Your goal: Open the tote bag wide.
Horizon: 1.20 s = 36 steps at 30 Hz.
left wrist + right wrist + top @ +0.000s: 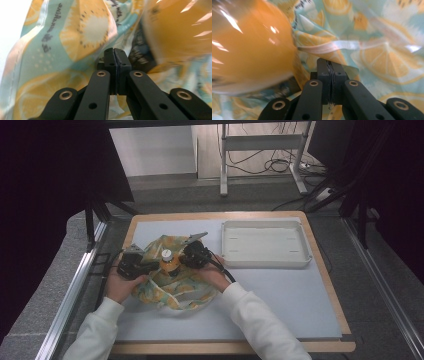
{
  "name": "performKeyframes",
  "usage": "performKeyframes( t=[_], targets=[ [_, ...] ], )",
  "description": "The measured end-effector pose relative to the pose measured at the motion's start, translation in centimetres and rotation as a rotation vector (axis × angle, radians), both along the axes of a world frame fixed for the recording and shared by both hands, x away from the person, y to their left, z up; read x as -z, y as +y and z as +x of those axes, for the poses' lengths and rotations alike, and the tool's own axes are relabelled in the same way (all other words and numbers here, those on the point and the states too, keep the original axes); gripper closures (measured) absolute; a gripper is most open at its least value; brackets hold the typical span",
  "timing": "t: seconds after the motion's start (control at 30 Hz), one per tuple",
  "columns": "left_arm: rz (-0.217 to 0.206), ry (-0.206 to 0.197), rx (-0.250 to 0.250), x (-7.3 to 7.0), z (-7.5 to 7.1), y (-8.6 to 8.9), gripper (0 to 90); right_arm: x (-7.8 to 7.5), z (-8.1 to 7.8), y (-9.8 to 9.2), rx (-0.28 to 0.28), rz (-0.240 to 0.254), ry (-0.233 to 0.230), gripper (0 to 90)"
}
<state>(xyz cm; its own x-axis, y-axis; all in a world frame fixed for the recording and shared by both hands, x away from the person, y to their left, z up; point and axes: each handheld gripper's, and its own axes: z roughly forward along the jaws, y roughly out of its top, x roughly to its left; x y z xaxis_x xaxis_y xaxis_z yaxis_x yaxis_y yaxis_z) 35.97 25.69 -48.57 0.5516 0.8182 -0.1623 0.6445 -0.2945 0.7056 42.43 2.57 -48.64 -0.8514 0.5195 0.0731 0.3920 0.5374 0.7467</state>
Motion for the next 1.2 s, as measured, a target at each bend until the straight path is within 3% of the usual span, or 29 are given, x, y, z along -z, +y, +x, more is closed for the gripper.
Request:
performKeyframes(
  t=[0.17,0.33,0.53,0.67,0.8,0.9,1.0,1.2],
  targets=[
    [0.004,0.053,-0.034,1.9,2.3,0.4,89.9,1.8,0.3,-0.1,-0.005,-0.064,0.066,89.1],
    [0.005,0.083,-0.075,3.4,4.6,1.3,90.0,3.0,-0.6,-0.4,-0.025,-0.119,0.096,89.3],
    [-0.006,0.09,-0.102,4.2,6.1,1.7,90.0,3.4,-2.9,-1.1,-0.072,-0.149,0.106,89.4],
    [-0.025,0.094,-0.103,4.3,6.6,1.8,90.0,3.4,-4.0,-1.4,-0.081,-0.142,0.134,89.4],
    [-0.023,0.086,-0.088,4.0,6.1,1.7,90.0,2.9,-4.0,-1.8,-0.074,-0.131,0.115,89.4],
    [-0.029,0.064,-0.062,2.6,4.9,1.8,89.9,1.9,-3.6,-2.2,-0.053,-0.097,0.096,89.4],
    [-0.038,0.028,-0.035,0.8,2.9,1.9,89.8,0.4,-2.8,-2.3,-0.032,-0.058,0.071,89.3],
    [-0.01,-0.032,0.024,-1.5,-0.7,1.3,89.9,-1.1,-1.1,-1.7,-0.015,-0.028,0.046,89.3]
  ],
)
